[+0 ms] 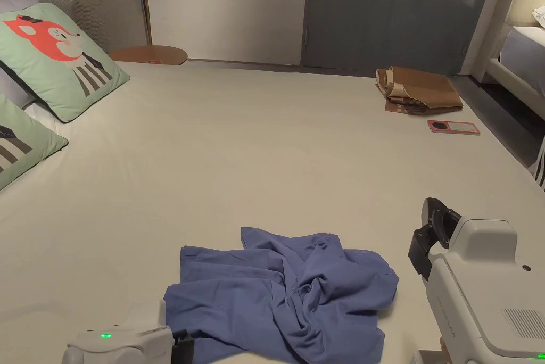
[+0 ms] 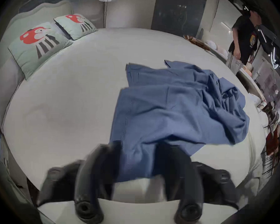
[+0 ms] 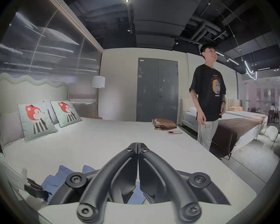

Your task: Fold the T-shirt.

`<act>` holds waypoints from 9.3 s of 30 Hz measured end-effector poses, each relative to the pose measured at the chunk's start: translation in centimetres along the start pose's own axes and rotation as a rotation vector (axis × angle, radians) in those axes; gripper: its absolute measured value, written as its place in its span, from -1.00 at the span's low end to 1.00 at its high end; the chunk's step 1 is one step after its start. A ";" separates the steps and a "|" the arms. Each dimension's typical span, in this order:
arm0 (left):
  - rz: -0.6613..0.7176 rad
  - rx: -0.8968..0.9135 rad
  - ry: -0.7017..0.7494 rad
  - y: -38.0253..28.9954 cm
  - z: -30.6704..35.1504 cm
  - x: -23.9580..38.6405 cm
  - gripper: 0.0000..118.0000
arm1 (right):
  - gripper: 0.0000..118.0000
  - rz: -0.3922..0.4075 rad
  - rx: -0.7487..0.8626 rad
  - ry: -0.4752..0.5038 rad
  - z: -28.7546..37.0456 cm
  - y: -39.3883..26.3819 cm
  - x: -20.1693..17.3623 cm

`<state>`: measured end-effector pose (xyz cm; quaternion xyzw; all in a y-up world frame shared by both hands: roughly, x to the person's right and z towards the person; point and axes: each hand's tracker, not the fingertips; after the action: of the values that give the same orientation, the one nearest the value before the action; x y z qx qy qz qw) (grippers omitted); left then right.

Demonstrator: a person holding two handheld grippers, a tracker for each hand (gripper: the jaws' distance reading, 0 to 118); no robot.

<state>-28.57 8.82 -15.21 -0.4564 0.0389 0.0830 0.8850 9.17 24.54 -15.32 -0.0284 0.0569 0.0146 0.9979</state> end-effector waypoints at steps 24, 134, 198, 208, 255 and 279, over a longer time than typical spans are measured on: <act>-0.026 0.194 -0.122 4.7 5.3 1.4 -0.93 | 0.81 -0.072 -0.747 0.048 -20.6 -10.0 3.4; -0.007 0.434 0.103 7.7 10.3 -3.1 0.78 | 0.91 -0.057 -0.326 -0.129 -1.4 -3.9 5.3; -0.238 0.010 0.059 29.1 -20.1 1.5 -0.99 | -1.00 0.095 -0.210 -0.179 -17.2 -1.9 6.1; -0.237 0.189 0.001 28.1 -10.8 1.5 -1.00 | 0.77 -0.079 -0.731 -0.160 -23.7 -7.0 12.6; 0.030 0.900 0.071 44.6 17.7 -2.1 -1.00 | -0.93 0.099 0.143 -0.111 -27.2 25.9 7.3; -0.007 0.822 0.104 44.9 3.2 -0.8 -1.00 | -0.94 0.011 0.067 -0.063 -34.5 17.9 9.7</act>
<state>-37.58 36.91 -49.27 -0.0687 0.1121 0.0344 0.9907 14.31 40.67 -51.68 0.0057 0.0261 0.0193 0.9995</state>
